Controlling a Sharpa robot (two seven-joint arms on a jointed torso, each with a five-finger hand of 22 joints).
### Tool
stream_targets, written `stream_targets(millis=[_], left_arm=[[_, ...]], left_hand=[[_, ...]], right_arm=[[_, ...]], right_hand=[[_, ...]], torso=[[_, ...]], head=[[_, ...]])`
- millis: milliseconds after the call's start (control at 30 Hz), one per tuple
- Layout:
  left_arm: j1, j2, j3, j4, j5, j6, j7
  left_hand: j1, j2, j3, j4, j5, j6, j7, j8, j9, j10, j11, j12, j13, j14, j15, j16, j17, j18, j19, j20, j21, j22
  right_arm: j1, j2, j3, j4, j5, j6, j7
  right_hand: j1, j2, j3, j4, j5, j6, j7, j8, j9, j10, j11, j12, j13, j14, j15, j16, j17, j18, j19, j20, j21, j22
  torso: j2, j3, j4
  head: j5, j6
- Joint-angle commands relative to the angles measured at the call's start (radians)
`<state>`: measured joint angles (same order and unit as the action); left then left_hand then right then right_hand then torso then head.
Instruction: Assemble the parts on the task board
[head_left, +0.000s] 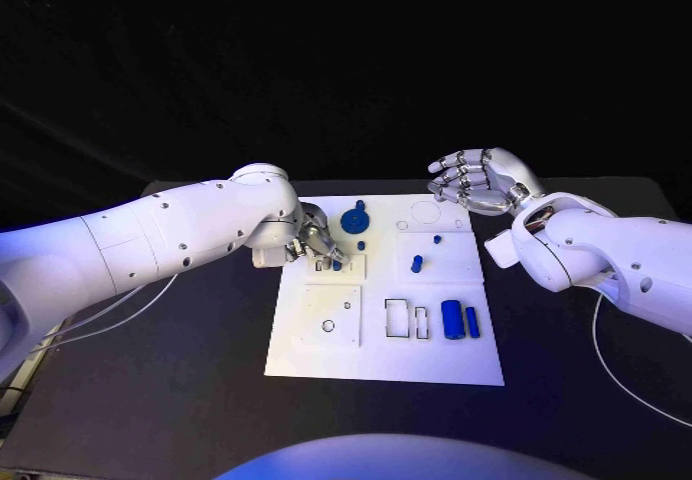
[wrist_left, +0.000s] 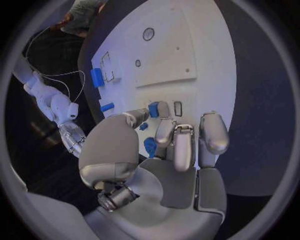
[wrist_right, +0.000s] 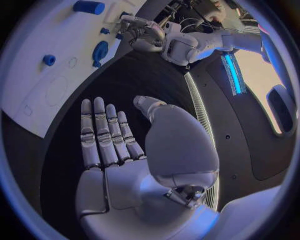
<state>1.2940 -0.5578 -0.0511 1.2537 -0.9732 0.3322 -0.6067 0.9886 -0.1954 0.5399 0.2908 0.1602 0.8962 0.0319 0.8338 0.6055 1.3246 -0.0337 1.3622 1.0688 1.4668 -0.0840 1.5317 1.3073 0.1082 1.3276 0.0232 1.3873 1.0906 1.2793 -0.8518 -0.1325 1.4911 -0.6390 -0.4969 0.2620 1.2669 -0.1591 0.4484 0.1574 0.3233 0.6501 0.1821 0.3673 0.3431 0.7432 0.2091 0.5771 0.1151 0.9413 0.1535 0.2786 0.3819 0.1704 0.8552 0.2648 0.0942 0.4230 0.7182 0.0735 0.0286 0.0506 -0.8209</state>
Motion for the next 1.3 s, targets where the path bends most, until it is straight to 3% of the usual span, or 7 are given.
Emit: stream_targets(millis=[33, 367, 633, 767, 867, 1067, 1300], left_arm=[[-0.001, -0.001, 0.000, 0.004, -0.011, 0.004, -0.003], [-0.001, -0.016, 0.007, 0.029, -0.009, -0.025, 0.001], [0.009, -0.050, 0.031, 0.082, -0.003, -0.074, 0.007], [0.024, -0.073, 0.050, 0.101, 0.013, -0.102, 0.015], [0.043, -0.087, 0.060, 0.089, 0.022, -0.125, 0.028], [0.067, -0.098, 0.066, 0.039, 0.027, -0.150, 0.055], [0.072, -0.078, 0.063, -0.029, -0.024, -0.155, 0.079]], left_hand=[[-0.012, 0.002, -0.015, 0.001, -0.003, 0.006, 0.002, -0.004, -0.002, 0.005, 0.000, 0.003, 0.001, 0.074, -0.005, -0.003, 0.141, -0.017, 0.004, 0.000, -0.002, 0.001], [-0.013, 0.001, -0.022, 0.001, -0.003, 0.005, 0.002, -0.005, -0.002, -0.004, 0.000, -0.004, -0.016, 0.073, -0.005, -0.004, 0.138, -0.017, 0.004, 0.000, -0.003, 0.000], [-0.001, 0.012, -0.055, 0.000, 0.004, -0.039, 0.020, -0.040, -0.017, -0.081, 0.014, -0.069, -0.147, 0.070, 0.005, -0.009, 0.126, -0.014, -0.006, 0.006, -0.011, -0.016], [0.027, 0.019, -0.083, 0.000, 0.007, -0.097, 0.055, -0.107, -0.054, -0.159, 0.046, -0.123, -0.245, 0.053, 0.033, -0.029, 0.079, 0.001, -0.059, 0.027, -0.056, -0.105], [0.070, 0.019, -0.107, 0.000, 0.009, -0.143, 0.093, -0.182, -0.096, -0.321, 0.081, -0.237, -0.445, 0.011, 0.065, -0.074, -0.021, 0.029, -0.149, 0.055, -0.139, -0.257], [0.108, 0.020, -0.117, -0.002, 0.009, -0.150, 0.101, -0.203, -0.110, -0.333, 0.089, -0.244, -0.462, 0.008, 0.072, -0.077, -0.027, 0.030, -0.149, 0.063, -0.147, -0.264], [0.151, 0.022, -0.119, -0.001, 0.009, -0.133, 0.090, -0.216, -0.124, -0.316, 0.079, -0.233, -0.449, 0.008, 0.065, -0.077, -0.027, 0.032, -0.151, 0.064, -0.154, -0.271]], right_arm=[[0.000, 0.000, 0.000, 0.001, -0.001, 0.005, 0.009], [0.000, 0.000, 0.000, 0.000, 0.000, 0.005, 0.010], [0.000, -0.004, 0.000, -0.001, 0.001, 0.003, 0.010], [0.000, -0.005, 0.000, -0.002, 0.001, 0.003, 0.010], [0.000, -0.006, 0.000, -0.002, 0.001, 0.003, 0.009], [0.000, -0.007, 0.000, -0.003, 0.001, 0.003, 0.009], [-0.001, -0.008, 0.000, -0.003, 0.001, 0.003, 0.009]], right_hand=[[-0.011, 0.004, -0.005, 0.001, 0.003, -0.008, 0.097, 0.006, -0.001, -0.006, 0.004, 0.005, -0.001, 0.004, 0.006, -0.004, -0.001, 0.010, 0.004, 0.003, -0.004, -0.001], [-0.012, 0.003, -0.005, 0.001, 0.003, -0.008, 0.097, 0.006, -0.001, -0.007, 0.004, 0.005, -0.001, 0.003, 0.006, -0.005, -0.001, 0.010, 0.004, 0.003, -0.004, -0.001], [-0.012, 0.003, -0.005, 0.001, 0.003, -0.008, 0.097, 0.006, -0.001, -0.007, 0.004, 0.005, -0.001, 0.003, 0.006, -0.005, -0.001, 0.010, 0.004, 0.003, -0.004, -0.001], [-0.012, 0.003, -0.005, 0.001, 0.003, -0.008, 0.097, 0.006, -0.001, -0.007, 0.004, 0.005, -0.001, 0.003, 0.006, -0.005, -0.001, 0.010, 0.004, 0.003, -0.004, -0.001], [-0.014, 0.004, -0.006, 0.002, 0.003, -0.009, 0.097, 0.006, -0.002, -0.007, 0.004, 0.006, -0.003, 0.003, 0.006, -0.006, -0.002, 0.010, 0.005, 0.003, -0.005, -0.003], [-0.014, 0.004, -0.006, 0.002, 0.003, -0.009, 0.097, 0.006, -0.002, -0.007, 0.004, 0.006, -0.003, 0.003, 0.006, -0.006, -0.002, 0.010, 0.005, 0.003, -0.005, -0.003], [-0.014, 0.004, -0.007, 0.002, 0.003, -0.009, 0.097, 0.007, -0.002, -0.007, 0.004, 0.006, -0.004, 0.004, 0.006, -0.007, -0.002, 0.010, 0.005, 0.003, -0.006, -0.004]], torso=[[0.000, -0.0003, 0.0005], [0.000, -0.0008, 0.0004], [-0.001, -0.0009, 0.0021], [0.000, -0.0011, 0.0005], [-0.002, -0.0016, 0.0023], [-0.001, -0.0030, 0.0056], [0.001, -0.0044, 0.0041]], head=[[-0.001, 0.000], [-0.001, 0.004], [-0.001, 0.013], [0.000, 0.017], [0.000, 0.021], [0.000, 0.027], [0.009, 0.032]])
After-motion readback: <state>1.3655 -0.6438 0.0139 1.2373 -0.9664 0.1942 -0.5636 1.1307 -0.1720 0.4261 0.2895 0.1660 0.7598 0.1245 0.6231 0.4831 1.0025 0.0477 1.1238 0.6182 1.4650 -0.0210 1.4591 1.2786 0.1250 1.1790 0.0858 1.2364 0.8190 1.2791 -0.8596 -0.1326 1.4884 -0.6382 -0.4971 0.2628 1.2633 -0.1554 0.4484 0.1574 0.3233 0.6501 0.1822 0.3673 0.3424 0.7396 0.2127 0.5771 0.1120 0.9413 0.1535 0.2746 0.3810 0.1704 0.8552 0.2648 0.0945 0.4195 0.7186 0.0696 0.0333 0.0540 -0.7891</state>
